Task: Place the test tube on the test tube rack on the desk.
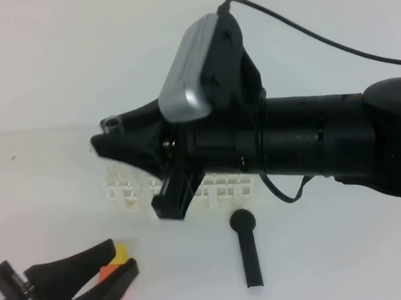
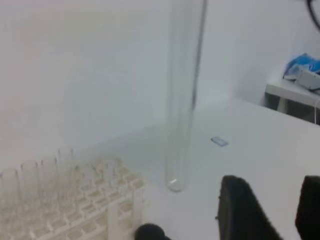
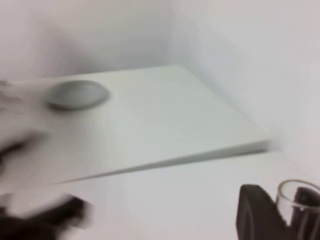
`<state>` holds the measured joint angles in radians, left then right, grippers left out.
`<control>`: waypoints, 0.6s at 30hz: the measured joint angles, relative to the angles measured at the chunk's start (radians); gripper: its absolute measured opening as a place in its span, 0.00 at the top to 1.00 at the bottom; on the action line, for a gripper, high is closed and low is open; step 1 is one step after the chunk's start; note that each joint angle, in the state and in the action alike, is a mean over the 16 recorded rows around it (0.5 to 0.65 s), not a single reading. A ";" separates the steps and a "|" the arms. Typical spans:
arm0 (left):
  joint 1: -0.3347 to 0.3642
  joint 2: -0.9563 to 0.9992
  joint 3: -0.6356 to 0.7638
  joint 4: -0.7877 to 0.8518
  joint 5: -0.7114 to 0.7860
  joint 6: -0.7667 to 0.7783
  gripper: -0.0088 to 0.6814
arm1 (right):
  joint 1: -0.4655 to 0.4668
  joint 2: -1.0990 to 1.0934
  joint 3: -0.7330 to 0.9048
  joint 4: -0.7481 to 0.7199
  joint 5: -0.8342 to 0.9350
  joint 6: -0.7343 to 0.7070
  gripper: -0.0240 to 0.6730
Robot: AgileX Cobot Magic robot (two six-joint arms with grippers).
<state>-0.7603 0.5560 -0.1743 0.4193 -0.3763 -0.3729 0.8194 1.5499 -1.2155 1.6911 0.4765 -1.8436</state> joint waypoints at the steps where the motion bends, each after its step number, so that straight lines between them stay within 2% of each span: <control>1: 0.000 -0.014 0.000 0.004 0.013 0.000 0.71 | 0.000 0.000 0.000 0.002 -0.023 -0.002 0.79; 7: 0.000 -0.139 0.000 0.025 0.130 0.001 0.88 | 0.000 0.000 0.000 0.011 -0.128 -0.004 0.79; 11: 0.000 -0.236 0.000 0.028 0.228 0.002 0.95 | 0.000 0.000 0.000 0.016 -0.166 -0.004 0.79; 18: 0.000 -0.377 0.000 0.022 0.394 0.003 0.99 | 0.000 0.000 0.000 0.020 -0.180 -0.004 0.79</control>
<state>-0.7600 0.1789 -0.1745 0.4411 0.0175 -0.3699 0.8194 1.5499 -1.2155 1.7114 0.2966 -1.8480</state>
